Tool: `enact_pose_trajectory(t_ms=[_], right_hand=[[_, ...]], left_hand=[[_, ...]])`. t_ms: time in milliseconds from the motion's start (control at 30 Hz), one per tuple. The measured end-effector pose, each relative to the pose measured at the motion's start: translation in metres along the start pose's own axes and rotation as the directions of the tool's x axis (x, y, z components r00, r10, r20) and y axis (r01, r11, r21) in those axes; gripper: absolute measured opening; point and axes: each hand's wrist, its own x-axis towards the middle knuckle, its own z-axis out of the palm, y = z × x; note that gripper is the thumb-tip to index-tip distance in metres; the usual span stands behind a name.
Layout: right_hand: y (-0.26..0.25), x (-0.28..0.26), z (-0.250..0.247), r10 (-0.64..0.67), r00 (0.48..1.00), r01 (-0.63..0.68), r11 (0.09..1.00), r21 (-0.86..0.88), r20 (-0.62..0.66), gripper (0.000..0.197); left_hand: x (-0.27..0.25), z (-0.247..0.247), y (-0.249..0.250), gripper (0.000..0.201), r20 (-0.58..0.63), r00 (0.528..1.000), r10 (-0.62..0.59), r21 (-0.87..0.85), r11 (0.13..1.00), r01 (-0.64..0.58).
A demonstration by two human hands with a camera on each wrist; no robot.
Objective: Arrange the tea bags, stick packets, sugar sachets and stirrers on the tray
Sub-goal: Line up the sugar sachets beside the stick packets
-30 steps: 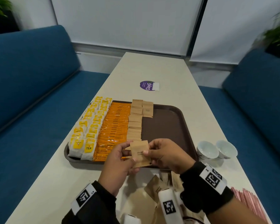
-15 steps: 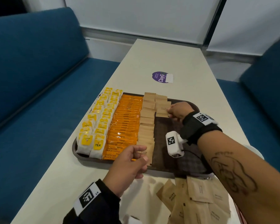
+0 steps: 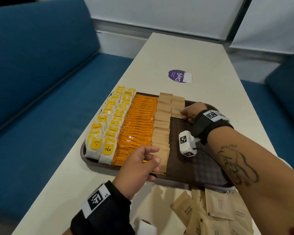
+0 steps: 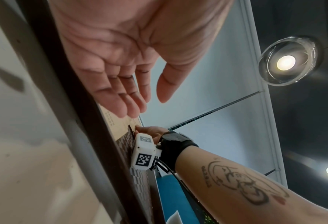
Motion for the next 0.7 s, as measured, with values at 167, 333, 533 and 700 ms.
enact_pose_trajectory(t_ms=[167,333,533,700], right_hand=[[0.000,-0.027,-0.017,-0.086,0.996,0.089,0.988,0.129,-0.028,0.010],[0.001,-0.124,-0.055,-0.286,0.958,0.273,0.890,0.367,-0.018,0.005],[0.070,-0.236,-0.085,-0.405,0.914,0.405,0.909,0.100,-0.020,0.019],[0.140,-0.263,-0.062,-0.233,0.969,0.248,0.910,-0.333,0.085,0.053]], left_hand=[[-0.006,0.003,0.005,0.023,0.004,1.000,0.028,0.029,0.999,-0.028],[-0.020,0.016,0.011,0.024,0.080,0.996,0.045,0.064,0.997,-0.051],[-0.048,0.032,-0.003,0.046,0.273,0.960,-0.065,0.502,0.861,-0.085],[-0.064,0.048,-0.013,0.092,0.360,0.925,-0.119,0.832,0.489,-0.261]])
